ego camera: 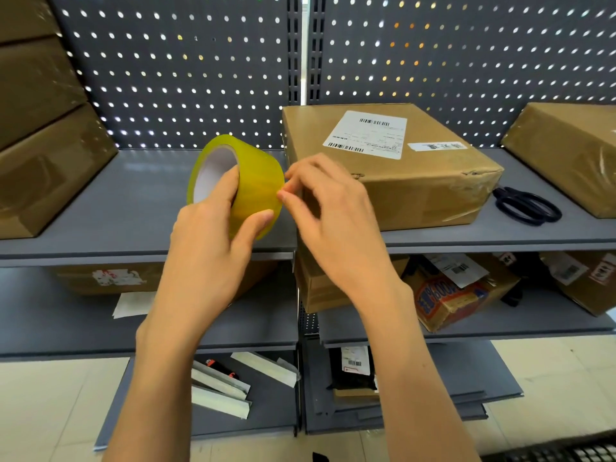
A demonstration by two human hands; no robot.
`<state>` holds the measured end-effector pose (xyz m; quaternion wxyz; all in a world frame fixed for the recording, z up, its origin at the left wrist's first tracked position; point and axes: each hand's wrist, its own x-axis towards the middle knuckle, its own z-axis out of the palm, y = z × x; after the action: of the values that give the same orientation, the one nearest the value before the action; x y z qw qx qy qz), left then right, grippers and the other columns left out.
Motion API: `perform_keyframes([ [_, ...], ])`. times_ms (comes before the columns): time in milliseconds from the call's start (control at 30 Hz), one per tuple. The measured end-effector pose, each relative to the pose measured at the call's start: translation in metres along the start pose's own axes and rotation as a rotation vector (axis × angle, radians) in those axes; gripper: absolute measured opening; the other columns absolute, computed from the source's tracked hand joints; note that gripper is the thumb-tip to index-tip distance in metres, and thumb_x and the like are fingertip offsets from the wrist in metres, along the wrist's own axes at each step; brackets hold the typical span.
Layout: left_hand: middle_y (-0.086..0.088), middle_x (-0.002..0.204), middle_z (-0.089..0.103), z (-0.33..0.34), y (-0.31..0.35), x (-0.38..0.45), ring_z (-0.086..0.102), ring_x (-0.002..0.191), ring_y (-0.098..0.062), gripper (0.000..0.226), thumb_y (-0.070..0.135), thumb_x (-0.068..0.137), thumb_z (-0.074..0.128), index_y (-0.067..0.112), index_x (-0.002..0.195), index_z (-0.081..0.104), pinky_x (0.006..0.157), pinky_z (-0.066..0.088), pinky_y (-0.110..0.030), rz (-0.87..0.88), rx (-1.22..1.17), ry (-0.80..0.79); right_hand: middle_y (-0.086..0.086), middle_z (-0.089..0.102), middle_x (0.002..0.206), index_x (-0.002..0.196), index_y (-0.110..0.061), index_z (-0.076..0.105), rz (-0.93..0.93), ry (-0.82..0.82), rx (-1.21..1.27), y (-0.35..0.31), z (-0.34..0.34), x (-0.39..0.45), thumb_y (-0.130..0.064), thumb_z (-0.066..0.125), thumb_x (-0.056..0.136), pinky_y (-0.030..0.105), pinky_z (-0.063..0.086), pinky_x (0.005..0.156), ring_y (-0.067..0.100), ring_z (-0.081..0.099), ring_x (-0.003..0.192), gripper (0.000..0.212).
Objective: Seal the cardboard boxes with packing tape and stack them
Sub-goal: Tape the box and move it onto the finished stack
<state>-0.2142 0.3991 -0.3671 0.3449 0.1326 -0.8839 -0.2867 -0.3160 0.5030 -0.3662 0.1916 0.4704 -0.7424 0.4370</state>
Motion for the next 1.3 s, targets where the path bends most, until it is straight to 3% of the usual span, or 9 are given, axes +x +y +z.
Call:
perform_keyframes([
  [467,0.0,0.063,0.045,0.005,0.007,0.003,0.037,0.059,-0.019,0.021,0.018,0.092,0.058,0.008,0.111,0.055,0.059,0.032,-0.036,-0.054,-0.054,0.062,0.015,0.058,0.083,0.082,0.002,0.056,-0.203,0.036,-0.082,-0.019,-0.002,-0.002,0.0,0.056,0.085,0.04,0.044,0.069,0.029,0.054,0.078,0.003],
  [567,-0.003,0.062,0.048,0.0,0.011,0.002,0.039,0.051,-0.01,0.016,0.017,0.091,0.06,0.007,0.103,0.057,0.049,0.033,-0.019,-0.051,-0.105,0.039,0.013,0.057,0.083,0.08,-0.001,0.053,-0.14,0.037,0.077,-0.019,-0.005,-0.002,-0.001,0.055,0.087,0.04,0.045,0.068,0.027,0.055,0.078,0.007],
  [633,-0.003,0.065,0.052,-0.002,0.011,0.002,0.038,0.05,-0.009,0.016,0.018,0.091,0.062,0.009,0.104,0.058,0.047,0.032,-0.017,-0.05,-0.153,0.021,0.012,0.057,0.082,0.078,-0.003,0.052,-0.114,0.052,0.134,-0.019,-0.007,-0.002,-0.001,0.056,0.087,0.04,0.044,0.068,0.027,0.056,0.076,0.009],
  [733,-0.003,0.067,0.057,-0.003,0.009,0.003,0.04,0.051,-0.011,0.023,0.03,0.089,0.063,0.013,0.104,0.06,0.05,0.036,-0.024,-0.056,-0.206,-0.022,0.011,0.056,0.078,0.077,-0.003,0.051,-0.102,0.058,0.157,-0.02,-0.008,-0.002,-0.001,0.057,0.085,0.038,0.043,0.065,0.025,0.053,0.072,0.011],
  [900,-0.002,0.086,0.07,-0.008,0.006,0.001,0.061,0.077,-0.035,0.028,0.037,0.086,0.061,0.025,0.111,0.062,0.069,0.051,-0.052,-0.063,-0.32,-0.052,0.009,0.06,0.079,0.08,0.0,0.055,0.017,0.003,0.32,-0.017,-0.004,-0.002,-0.003,0.058,0.089,0.03,0.046,0.072,0.019,0.055,0.075,0.01],
  [1000,0.016,0.095,0.069,-0.012,0.005,0.0,0.065,0.081,-0.015,0.028,0.03,0.09,0.06,0.031,0.118,0.056,0.074,0.055,-0.039,-0.034,-0.342,-0.051,0.007,0.064,0.083,0.084,-0.005,0.057,0.127,0.007,0.525,-0.019,-0.006,0.0,-0.008,0.066,0.086,0.034,0.05,0.082,0.017,0.061,0.081,0.009],
  [1067,0.017,0.091,0.067,-0.011,0.005,-0.003,0.063,0.079,-0.015,0.025,0.033,0.091,0.055,0.033,0.116,0.05,0.071,0.054,-0.031,-0.035,-0.354,-0.063,0.004,0.063,0.085,0.085,-0.008,0.055,0.169,-0.008,0.573,-0.021,-0.009,0.002,-0.015,0.074,0.081,0.035,0.05,0.082,0.014,0.059,0.082,0.021],
  [1167,0.01,0.091,0.066,-0.009,0.005,-0.009,0.063,0.076,-0.017,0.029,0.044,0.089,0.053,0.037,0.114,0.041,0.065,0.052,-0.03,-0.064,-0.382,-0.117,0.005,0.061,0.08,0.081,-0.008,0.053,0.203,0.006,0.557,-0.023,-0.009,0.004,-0.017,0.078,0.077,0.026,0.049,0.074,0.008,0.055,0.075,0.027],
  [1300,0.018,0.106,0.067,-0.004,0.008,-0.014,0.066,0.094,-0.002,0.042,0.039,0.087,0.064,0.031,0.121,0.04,0.078,0.051,-0.017,-0.071,-0.59,-0.302,0.005,0.059,0.069,0.075,-0.001,0.054,0.178,0.147,0.469,-0.02,-0.008,0.008,-0.009,0.071,0.083,0.022,0.045,0.066,0.013,0.055,0.067,0.02],
])
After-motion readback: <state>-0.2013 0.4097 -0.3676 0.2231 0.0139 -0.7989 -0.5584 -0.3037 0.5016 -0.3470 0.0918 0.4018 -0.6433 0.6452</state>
